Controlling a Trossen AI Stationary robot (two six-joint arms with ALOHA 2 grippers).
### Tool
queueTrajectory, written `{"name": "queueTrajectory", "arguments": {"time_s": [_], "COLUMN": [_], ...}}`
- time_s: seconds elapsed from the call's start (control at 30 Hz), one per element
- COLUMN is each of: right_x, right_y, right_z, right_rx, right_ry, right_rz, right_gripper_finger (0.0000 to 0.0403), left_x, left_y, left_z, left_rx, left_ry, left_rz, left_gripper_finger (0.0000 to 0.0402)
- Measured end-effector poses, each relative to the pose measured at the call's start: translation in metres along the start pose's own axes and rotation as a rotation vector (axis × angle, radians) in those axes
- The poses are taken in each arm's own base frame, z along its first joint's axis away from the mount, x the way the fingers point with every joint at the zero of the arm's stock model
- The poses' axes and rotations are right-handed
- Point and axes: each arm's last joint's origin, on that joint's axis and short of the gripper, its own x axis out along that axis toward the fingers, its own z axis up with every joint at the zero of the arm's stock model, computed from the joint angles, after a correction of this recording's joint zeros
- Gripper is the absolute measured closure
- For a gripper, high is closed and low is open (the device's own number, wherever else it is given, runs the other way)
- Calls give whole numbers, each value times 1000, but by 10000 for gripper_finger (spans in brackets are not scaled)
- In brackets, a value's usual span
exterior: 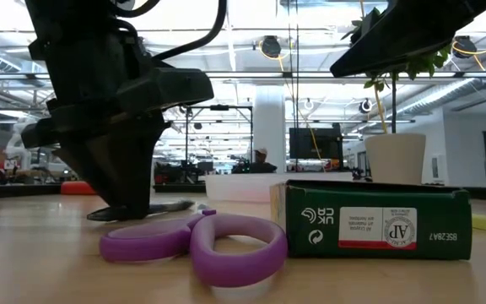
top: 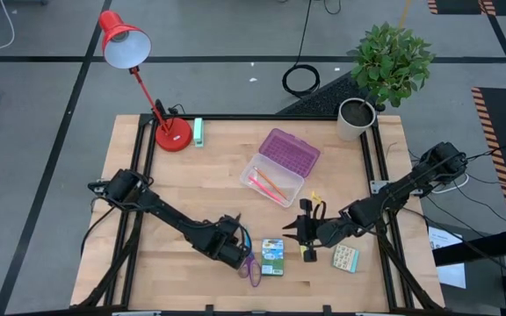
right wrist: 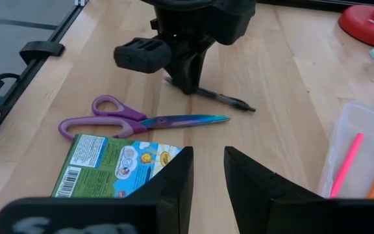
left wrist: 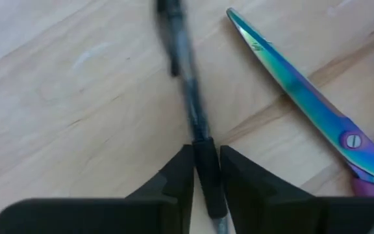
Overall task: Pack school essentials
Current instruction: Put the black pen into the purple supply box
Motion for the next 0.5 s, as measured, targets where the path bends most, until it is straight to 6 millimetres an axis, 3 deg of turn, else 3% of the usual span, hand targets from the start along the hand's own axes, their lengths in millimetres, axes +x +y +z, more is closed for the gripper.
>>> {"name": "queueTrajectory", "arguments": {"time_s": [0.27,0.5], "right_x": [0,-1], "right_y": [1,3], "right_z": [0,-1], "right_rx": [17,13], "right_ry": [0,-1], "right_rz": [3,10], "right_gripper_finger": [321,321], "left_x": [0,-4], "left_y": [2,3], "left_z": [0,1], "left_rx": [49,92], "left_ry": [2,0], "left_rz": [18,23], "left_gripper_finger": [357,354]}}
